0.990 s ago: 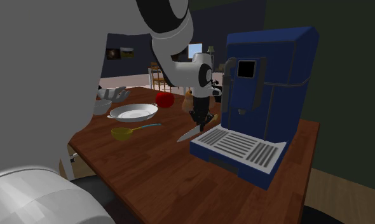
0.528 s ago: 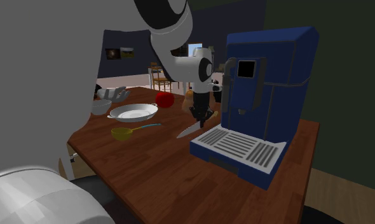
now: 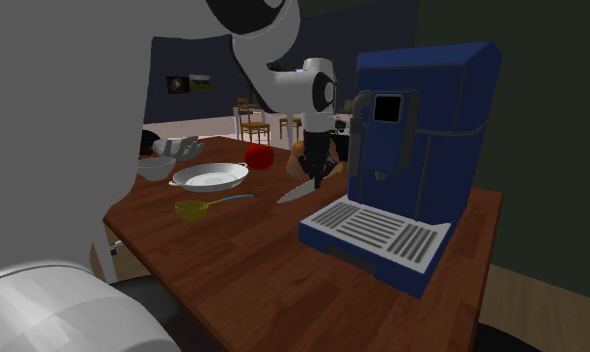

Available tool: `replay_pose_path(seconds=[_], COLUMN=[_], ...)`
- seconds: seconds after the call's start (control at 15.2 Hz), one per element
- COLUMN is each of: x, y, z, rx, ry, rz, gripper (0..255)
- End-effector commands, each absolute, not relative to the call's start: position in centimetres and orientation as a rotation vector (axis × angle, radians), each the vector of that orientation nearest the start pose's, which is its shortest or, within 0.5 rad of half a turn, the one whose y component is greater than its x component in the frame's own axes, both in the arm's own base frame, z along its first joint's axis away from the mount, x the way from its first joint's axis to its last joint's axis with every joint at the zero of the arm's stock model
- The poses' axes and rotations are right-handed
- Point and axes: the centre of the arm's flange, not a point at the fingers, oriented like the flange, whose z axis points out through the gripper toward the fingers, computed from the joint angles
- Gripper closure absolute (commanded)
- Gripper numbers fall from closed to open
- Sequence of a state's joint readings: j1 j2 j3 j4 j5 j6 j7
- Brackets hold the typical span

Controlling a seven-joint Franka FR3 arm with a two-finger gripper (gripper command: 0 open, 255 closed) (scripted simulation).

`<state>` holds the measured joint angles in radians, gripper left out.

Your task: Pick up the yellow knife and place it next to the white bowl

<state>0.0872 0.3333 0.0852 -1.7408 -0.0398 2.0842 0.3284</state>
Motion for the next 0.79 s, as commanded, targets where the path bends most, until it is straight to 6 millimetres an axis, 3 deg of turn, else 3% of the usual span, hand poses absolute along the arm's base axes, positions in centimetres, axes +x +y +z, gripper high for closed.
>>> replay_pose_path(seconds=[0.0, 0.73], x=[64.0, 64.0], y=[10.1, 10.1], z=[40.0, 45.8], rx=[-3.137, -3.137], ry=[0.230, 0.230], rz=[-0.033, -0.033], gripper=[255, 255])
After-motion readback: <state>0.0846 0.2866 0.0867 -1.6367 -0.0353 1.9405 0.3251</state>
